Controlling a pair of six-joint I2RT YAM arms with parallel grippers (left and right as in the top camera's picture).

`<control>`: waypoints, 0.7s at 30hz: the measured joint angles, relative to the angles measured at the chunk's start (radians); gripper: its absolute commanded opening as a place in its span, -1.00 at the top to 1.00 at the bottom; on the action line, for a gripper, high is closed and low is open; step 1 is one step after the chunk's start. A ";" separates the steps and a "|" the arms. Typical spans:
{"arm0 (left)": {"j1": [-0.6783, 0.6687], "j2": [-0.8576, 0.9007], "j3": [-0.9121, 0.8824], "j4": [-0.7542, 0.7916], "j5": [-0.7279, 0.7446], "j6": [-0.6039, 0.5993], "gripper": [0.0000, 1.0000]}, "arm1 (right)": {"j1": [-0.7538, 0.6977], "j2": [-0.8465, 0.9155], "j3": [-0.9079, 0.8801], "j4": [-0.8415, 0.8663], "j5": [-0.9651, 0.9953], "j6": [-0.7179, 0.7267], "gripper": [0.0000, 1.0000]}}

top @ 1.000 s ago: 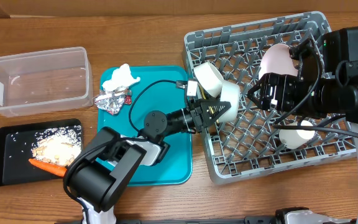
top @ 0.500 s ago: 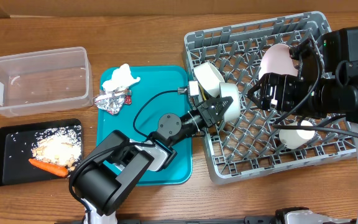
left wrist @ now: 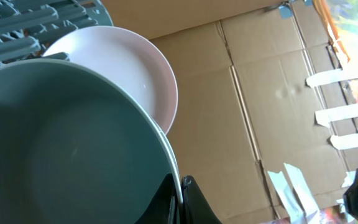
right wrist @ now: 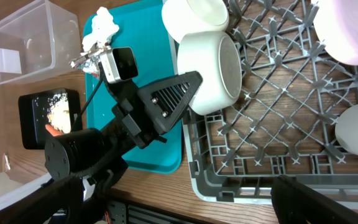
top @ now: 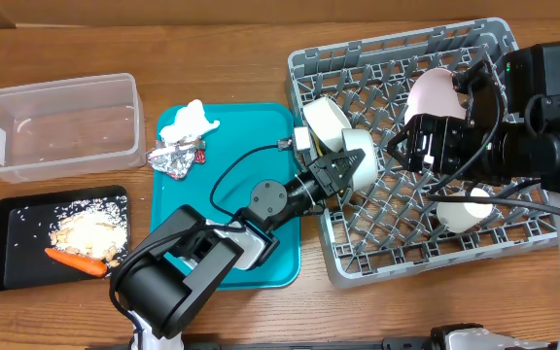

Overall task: Sort waste into correct bins and load items into the dishwasher rack
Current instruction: 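Lower the bowl into the rack beside the first bowl and release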

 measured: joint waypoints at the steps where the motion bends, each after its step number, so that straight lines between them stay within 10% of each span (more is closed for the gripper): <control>1: -0.003 0.000 0.000 0.002 -0.002 -0.005 0.92 | 0.000 0.000 0.000 0.000 0.001 0.000 -1.00; 21: -0.022 0.001 0.000 -0.025 0.009 -0.021 0.92 | 0.000 0.000 0.000 0.001 0.000 0.000 -1.00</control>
